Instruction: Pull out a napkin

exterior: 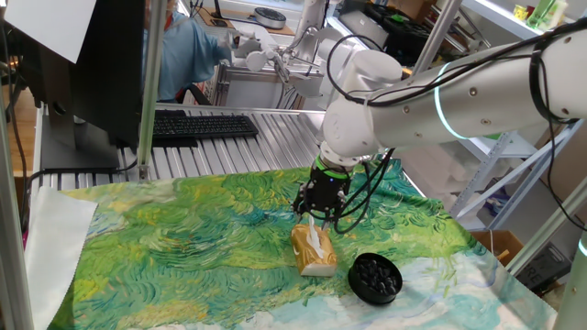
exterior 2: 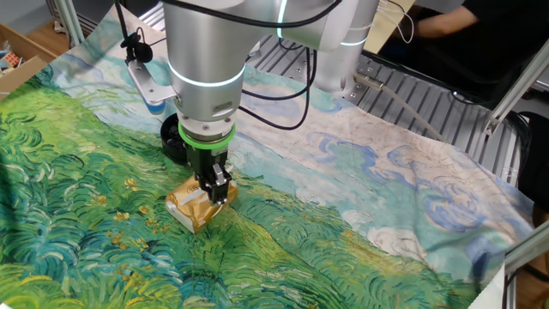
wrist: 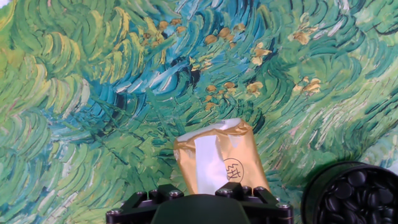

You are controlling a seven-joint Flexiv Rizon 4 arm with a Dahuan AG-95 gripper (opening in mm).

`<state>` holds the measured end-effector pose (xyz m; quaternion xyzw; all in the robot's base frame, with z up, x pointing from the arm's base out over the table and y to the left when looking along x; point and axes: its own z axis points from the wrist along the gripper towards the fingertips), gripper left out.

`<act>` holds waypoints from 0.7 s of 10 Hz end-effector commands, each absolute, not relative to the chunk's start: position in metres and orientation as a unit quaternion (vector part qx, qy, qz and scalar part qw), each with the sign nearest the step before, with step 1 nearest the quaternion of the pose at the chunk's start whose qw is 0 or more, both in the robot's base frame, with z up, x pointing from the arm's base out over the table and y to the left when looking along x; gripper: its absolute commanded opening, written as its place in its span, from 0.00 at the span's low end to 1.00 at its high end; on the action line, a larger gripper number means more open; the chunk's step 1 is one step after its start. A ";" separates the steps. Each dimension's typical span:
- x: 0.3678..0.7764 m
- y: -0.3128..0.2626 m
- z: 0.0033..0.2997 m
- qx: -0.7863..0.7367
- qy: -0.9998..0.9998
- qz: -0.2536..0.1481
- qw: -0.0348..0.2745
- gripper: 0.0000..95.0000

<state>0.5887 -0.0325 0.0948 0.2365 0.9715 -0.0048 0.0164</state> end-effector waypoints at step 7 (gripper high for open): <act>0.589 -0.034 0.094 0.218 0.976 -0.004 0.016 0.00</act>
